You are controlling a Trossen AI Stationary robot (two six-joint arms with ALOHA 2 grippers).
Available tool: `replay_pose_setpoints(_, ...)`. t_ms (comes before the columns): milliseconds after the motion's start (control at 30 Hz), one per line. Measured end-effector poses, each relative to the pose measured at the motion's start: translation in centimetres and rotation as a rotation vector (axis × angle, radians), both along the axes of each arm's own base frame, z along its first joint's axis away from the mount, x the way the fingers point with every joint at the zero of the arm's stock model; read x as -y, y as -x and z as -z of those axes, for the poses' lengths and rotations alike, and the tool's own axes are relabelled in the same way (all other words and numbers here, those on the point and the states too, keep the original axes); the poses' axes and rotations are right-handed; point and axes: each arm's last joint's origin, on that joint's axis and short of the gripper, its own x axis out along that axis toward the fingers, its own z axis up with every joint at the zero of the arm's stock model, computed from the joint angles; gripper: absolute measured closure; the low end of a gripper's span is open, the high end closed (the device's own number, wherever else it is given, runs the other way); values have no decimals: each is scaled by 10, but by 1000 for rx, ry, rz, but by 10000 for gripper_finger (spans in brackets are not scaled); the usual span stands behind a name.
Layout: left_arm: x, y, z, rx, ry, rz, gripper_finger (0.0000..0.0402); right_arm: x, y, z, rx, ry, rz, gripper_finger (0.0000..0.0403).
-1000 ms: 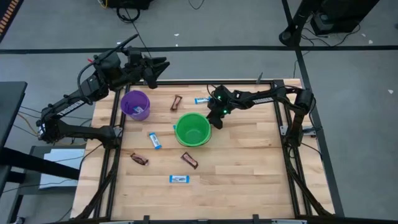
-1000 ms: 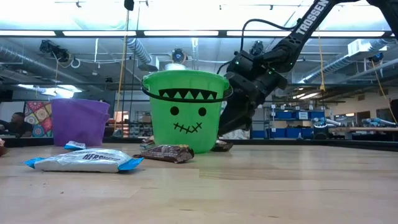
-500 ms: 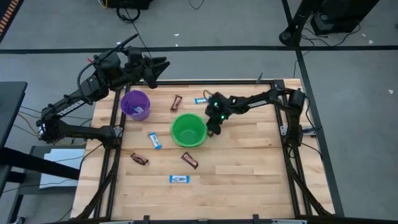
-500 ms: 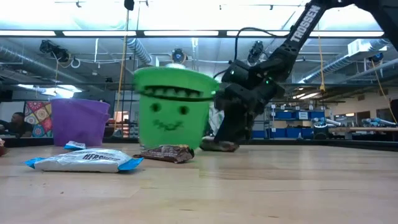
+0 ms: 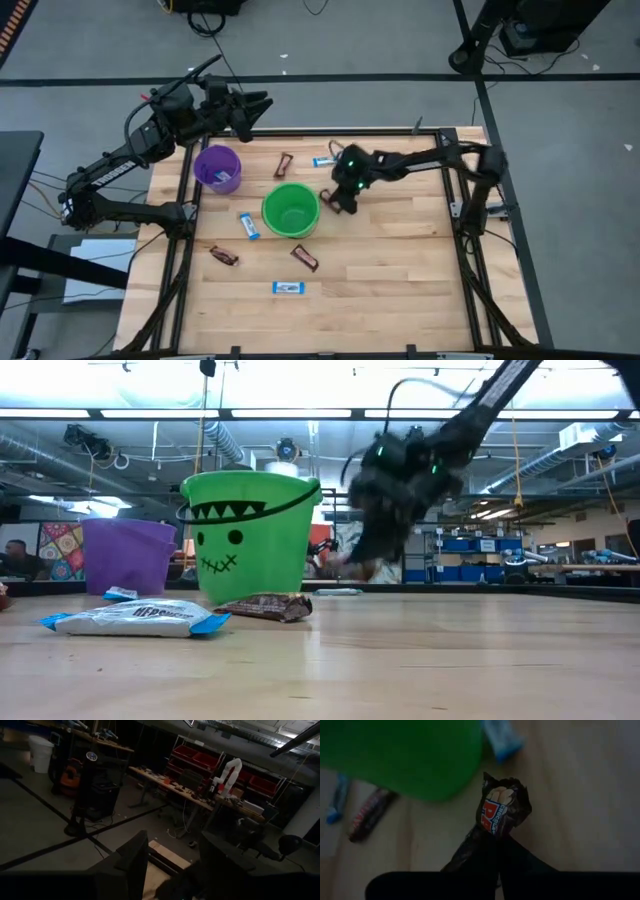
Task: Sort candy by brand, put in halloween buckets
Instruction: Put the black chocolate bar into the green bucket
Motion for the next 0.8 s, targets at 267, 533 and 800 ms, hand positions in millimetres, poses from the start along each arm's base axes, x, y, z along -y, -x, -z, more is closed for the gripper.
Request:
replay_pose_setpoints(267, 0, 0, -1, 7, -10, -6, 225, -1, 38, -93, 198, 91, 54, 393)
replay_pose_setpoints(533, 0, 0, -1, 6, -16, -6, 225, -32, 52, -213, 324, 189, -103, 393)
replay_pose_setpoints(800, 0, 0, -1, -2, -35, -7, 225, -70, 13, -274, 247, 446, -350, 393)
